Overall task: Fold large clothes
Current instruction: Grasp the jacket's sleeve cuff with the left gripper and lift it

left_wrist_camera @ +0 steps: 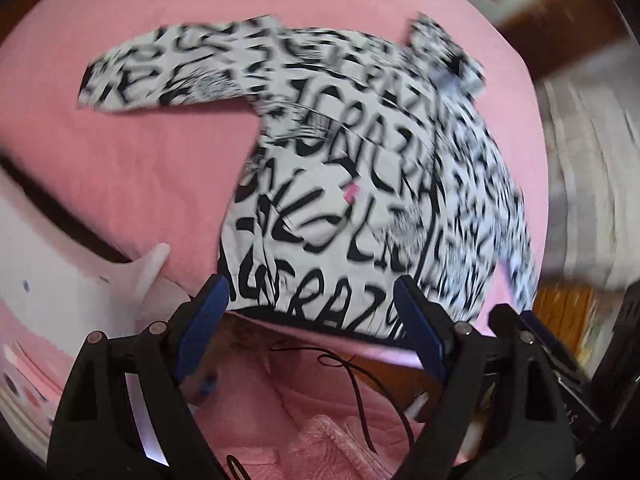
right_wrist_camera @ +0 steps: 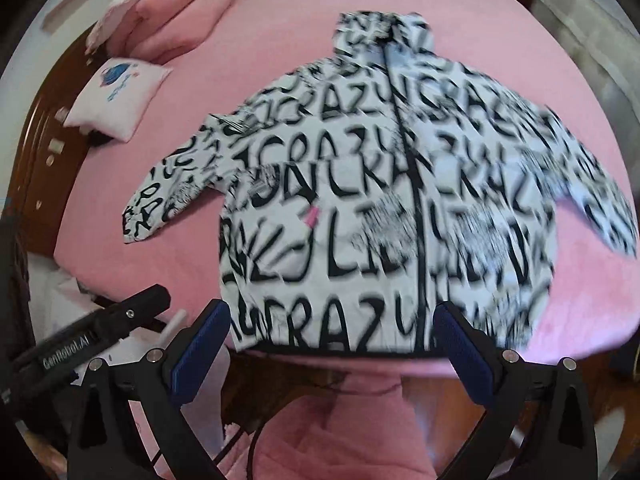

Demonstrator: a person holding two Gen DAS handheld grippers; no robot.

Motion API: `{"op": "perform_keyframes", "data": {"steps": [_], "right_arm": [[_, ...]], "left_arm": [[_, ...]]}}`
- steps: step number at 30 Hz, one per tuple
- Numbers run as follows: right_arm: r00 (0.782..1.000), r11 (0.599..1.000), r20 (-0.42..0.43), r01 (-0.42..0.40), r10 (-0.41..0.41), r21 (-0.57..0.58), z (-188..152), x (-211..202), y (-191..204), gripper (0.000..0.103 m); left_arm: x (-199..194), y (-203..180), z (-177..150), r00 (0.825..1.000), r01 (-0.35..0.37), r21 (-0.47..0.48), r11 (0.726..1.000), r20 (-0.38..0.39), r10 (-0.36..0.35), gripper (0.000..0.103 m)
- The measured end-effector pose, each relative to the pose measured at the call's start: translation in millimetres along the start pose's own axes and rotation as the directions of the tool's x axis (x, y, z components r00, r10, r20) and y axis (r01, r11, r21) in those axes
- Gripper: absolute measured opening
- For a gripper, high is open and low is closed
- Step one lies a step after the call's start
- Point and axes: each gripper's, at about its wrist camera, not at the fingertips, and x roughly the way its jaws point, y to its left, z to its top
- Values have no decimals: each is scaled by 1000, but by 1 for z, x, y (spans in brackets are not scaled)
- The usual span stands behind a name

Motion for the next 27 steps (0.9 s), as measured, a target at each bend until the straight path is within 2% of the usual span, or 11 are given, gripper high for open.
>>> {"op": "perform_keyframes", "data": {"steps": [3, 6, 8, 12, 16, 17, 19, 20, 23, 25, 27], "right_arm": [[999, 993, 30, 25, -21, -115, 26, 17, 14, 103], [999, 972, 47, 28, -17, -233, 39, 43, 30, 103], [999, 956, 36, 40, -31, -289, 45, 65, 41, 103], [999, 954, -22, 23, -31, -300, 55, 107, 63, 103], [999, 962, -28, 30, -39, -270, 58, 139, 87, 103], [999, 963, -26, 33, -42, -266, 58, 145, 92, 103], [998, 966, -38, 44, -56, -257, 57, 160, 104, 103], [997, 967, -48, 47, -61, -250, 56, 165, 108, 103], [996, 975, -63, 42, -57, -217, 50, 173, 117, 103], [994, 981, -80, 54, -70, -188, 45, 180, 123, 103], [992, 985, -102, 53, -70, -167, 42, 187, 131, 103]], "left_arm": [[8, 30, 28, 999, 36, -143, 989, -10, -38, 82], [19, 76, 60, 999, 44, -331, 943, 32, -36, 82], [27, 105, 75, 999, 32, -409, 912, 47, -13, 82], [43, 184, 110, 982, 95, -588, 803, 189, 22, 82], [70, 257, 140, 967, 135, -707, 694, 247, 63, 75], [79, 279, 147, 962, 149, -740, 656, 262, 77, 74], [95, 314, 155, 961, 171, -797, 579, 266, 81, 57], [104, 334, 158, 957, 203, -826, 525, 281, 73, 55], [126, 374, 161, 948, 277, -867, 414, 316, 27, 55], [137, 392, 166, 944, 304, -869, 390, 330, 0, 54], [145, 403, 171, 938, 322, -858, 401, 346, -13, 54]]}}
